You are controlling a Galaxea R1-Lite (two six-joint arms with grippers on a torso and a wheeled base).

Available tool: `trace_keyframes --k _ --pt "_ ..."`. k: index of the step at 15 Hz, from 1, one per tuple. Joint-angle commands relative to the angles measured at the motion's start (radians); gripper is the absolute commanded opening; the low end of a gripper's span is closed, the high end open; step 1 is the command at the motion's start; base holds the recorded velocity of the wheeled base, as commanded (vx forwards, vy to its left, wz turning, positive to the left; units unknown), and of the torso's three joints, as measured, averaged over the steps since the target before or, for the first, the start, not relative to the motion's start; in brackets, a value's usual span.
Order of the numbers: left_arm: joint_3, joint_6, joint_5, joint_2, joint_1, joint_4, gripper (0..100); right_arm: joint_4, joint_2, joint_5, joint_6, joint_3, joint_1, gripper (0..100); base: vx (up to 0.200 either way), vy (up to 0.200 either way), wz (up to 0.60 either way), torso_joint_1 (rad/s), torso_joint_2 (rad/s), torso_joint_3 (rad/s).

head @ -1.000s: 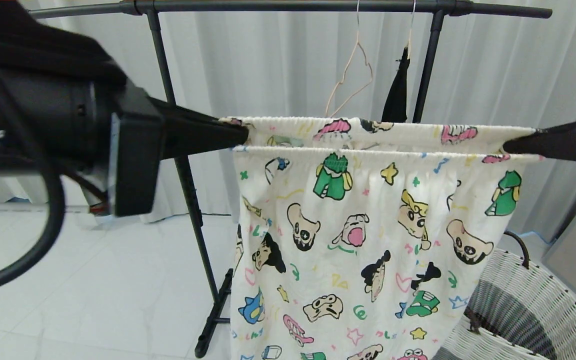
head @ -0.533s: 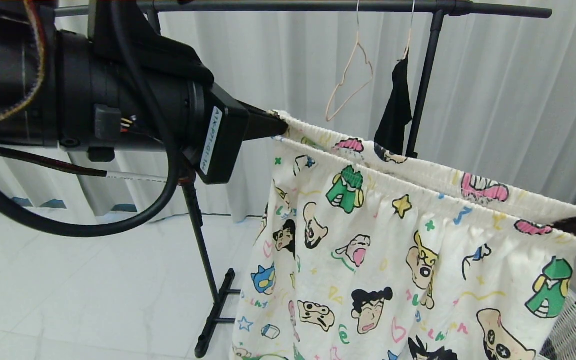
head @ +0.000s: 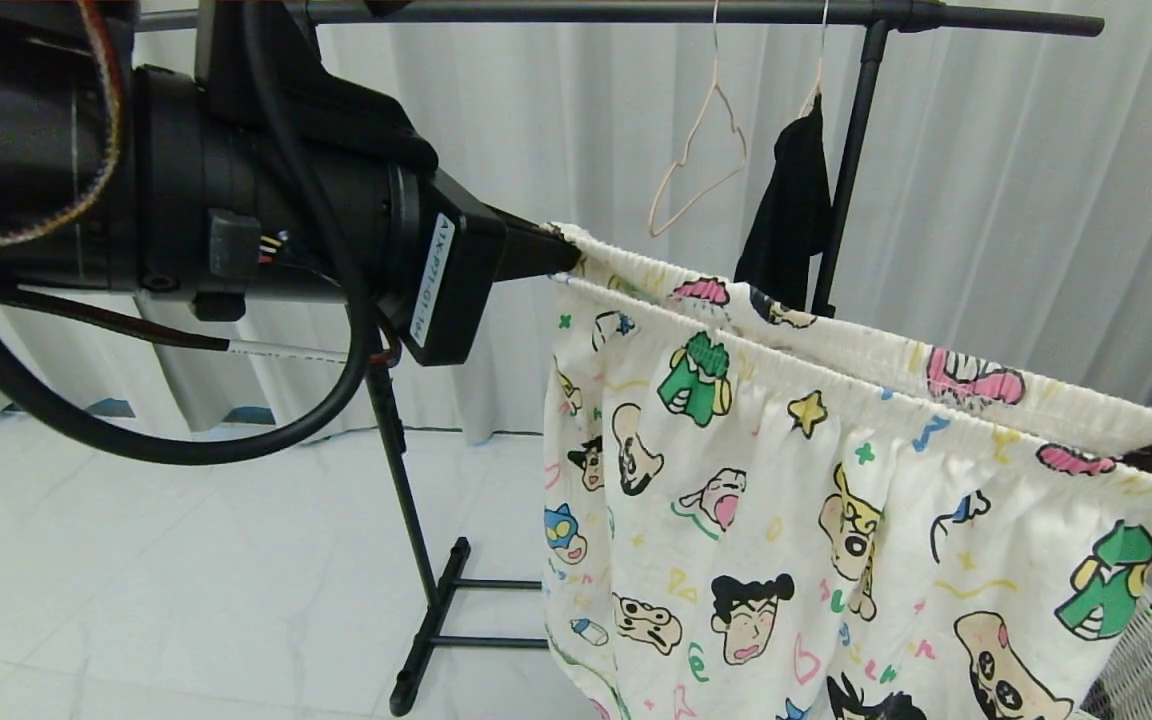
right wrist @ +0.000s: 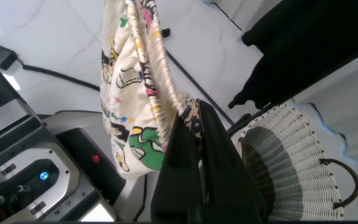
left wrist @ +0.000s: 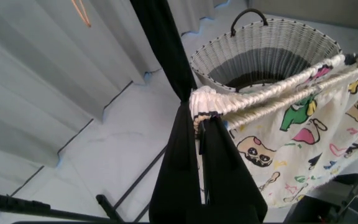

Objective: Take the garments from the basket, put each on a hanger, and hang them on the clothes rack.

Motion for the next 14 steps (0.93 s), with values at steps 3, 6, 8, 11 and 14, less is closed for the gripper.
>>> trace_keyframes --k 3,6,8,11,14 --pt "0.012 -0.008 0.000 -0.021 0.011 -0.001 0 0.000 -0.006 -0.002 0.001 0.001 -0.001 0 0.000 0.000 0.00 0.000 0.00 0.000" --pt "0.067 -0.061 0.000 -0.073 0.009 -0.001 0 -0.017 0.008 -0.007 -0.001 -0.009 -0.033 0 0.000 0.000 0.00 0.000 0.00 0.000" --pt "0.136 -0.164 0.002 -0.194 -0.026 -0.001 0 -0.110 0.060 0.001 -0.001 -0.018 -0.105 0 0.000 0.000 0.00 0.000 0.00 0.000" --pt "0.219 -0.238 0.006 -0.329 -0.103 0.002 0 -0.182 0.174 0.046 -0.001 -0.099 -0.154 0 0.000 0.000 0.00 0.000 0.00 0.000" --pt "0.303 -0.250 0.071 -0.375 -0.227 0.001 0 -0.193 0.284 0.104 -0.001 -0.227 -0.193 0 0.000 0.000 0.00 0.000 0.00 0.000"
